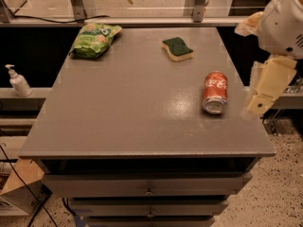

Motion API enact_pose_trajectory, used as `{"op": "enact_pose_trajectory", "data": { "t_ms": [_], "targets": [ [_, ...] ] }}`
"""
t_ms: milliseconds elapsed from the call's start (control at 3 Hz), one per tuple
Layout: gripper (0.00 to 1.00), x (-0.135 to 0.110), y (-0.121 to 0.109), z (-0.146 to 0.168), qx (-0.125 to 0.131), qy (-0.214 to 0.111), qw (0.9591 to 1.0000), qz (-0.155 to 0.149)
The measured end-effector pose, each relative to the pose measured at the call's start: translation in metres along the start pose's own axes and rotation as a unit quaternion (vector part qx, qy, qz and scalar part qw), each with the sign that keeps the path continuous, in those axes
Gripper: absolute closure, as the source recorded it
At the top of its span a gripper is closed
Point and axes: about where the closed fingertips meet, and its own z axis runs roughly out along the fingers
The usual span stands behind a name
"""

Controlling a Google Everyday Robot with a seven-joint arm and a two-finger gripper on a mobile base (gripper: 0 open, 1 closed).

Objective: Pick green rice chip bag

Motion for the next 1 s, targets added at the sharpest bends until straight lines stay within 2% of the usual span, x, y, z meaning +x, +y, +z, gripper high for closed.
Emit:
{"op": "enact_pose_trajectory", "data": {
  "t_ms": [333, 667, 1000],
  "targets": [
    [0.0, -0.059, 0.009, 0.006, -0.02, -0.085, 0.9949, -0.051],
    [0.0, -0.117, 0.015, 0.011, -0.028, -0.143, 0.9852, -0.091],
    [0.0, -0.164, 0.01, 0.024, -0.023, -0.165, 0.9796, -0.112]
  ]
}}
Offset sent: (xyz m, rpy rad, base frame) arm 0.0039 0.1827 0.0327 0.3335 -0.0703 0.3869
